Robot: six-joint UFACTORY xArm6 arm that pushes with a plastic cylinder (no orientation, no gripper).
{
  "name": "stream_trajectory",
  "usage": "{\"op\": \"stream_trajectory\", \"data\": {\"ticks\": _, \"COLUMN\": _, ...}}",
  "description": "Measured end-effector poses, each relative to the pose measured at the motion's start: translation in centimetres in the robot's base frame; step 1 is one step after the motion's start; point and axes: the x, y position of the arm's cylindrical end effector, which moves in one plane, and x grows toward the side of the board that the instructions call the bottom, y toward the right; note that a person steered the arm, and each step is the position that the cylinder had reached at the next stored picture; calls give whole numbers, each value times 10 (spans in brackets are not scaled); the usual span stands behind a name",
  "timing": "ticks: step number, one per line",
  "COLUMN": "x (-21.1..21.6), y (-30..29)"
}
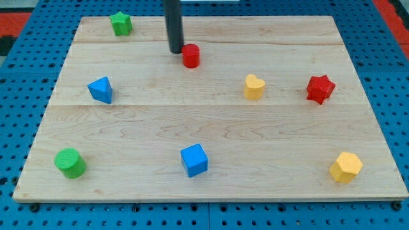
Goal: Move the green circle along with the red circle closer to the green star
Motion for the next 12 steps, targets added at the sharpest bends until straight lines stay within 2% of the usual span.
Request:
{"op": "stream_trajectory", "data": {"ticks": 1, "x": 2, "y": 26}}
{"op": "stream_trajectory", "data": {"ticks": 3, "x": 3, "y": 39}}
{"op": "stream_trajectory", "data": {"ticks": 5, "x": 57, "y": 39}}
{"op": "stream_trajectory", "data": {"ticks": 7, "x": 76, "y": 44}}
{"op": "stream_trajectory", "data": {"ticks": 8, "x": 73, "y": 39}}
{"op": "stream_trajectory", "data": {"ticks": 9, "x": 70, "y": -11}}
{"op": "stream_trajectory", "data": {"ticks": 10, "x": 115, "y": -41}}
{"op": "stream_trajectory", "data": {"ticks": 12, "x": 121, "y": -81}}
